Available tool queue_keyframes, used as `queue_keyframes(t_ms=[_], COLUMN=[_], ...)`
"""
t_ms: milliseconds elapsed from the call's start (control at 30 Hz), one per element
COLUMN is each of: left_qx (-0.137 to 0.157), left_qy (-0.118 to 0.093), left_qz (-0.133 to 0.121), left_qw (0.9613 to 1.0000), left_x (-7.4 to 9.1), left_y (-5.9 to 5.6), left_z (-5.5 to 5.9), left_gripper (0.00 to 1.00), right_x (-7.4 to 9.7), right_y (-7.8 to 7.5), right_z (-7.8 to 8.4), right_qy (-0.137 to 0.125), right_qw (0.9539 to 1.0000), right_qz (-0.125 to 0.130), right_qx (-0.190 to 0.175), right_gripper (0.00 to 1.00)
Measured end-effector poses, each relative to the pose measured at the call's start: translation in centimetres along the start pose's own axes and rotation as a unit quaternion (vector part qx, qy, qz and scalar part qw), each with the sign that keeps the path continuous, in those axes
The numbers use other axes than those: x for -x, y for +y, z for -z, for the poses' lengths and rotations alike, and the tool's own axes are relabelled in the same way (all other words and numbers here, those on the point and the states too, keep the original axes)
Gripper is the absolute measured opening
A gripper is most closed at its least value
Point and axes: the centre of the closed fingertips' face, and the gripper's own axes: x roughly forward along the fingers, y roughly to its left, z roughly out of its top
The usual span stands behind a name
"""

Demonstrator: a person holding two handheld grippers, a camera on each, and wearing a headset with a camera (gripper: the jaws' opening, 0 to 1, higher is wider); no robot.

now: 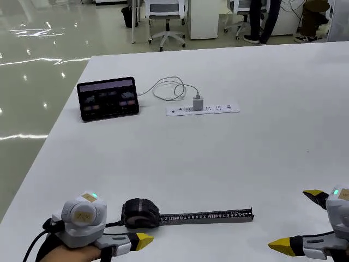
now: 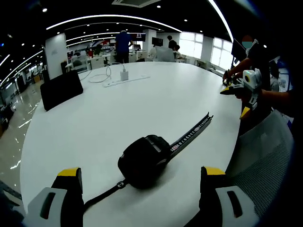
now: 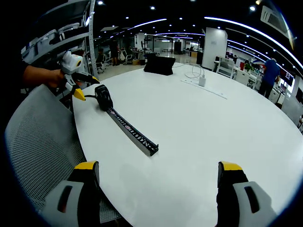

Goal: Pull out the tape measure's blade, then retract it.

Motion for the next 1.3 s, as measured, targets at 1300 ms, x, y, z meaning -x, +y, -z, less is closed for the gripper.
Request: queue_keyframes(t_ms=[1300], left_qx=[0.156], left_qy=[-0.048], left_qz=[-0.082], left_qw=[0.9833], left_x=[-5.5], left_y=[-1.2], left_z=[-0.9], left_gripper=[1.00], right_x=[-4.2], right_y=[1.2], right_z=[-3.4], right_qy=[0.037], right_qw=[0.9902], right_qz=[-0.076], right_qx=[0.111], right_gripper=[0.99])
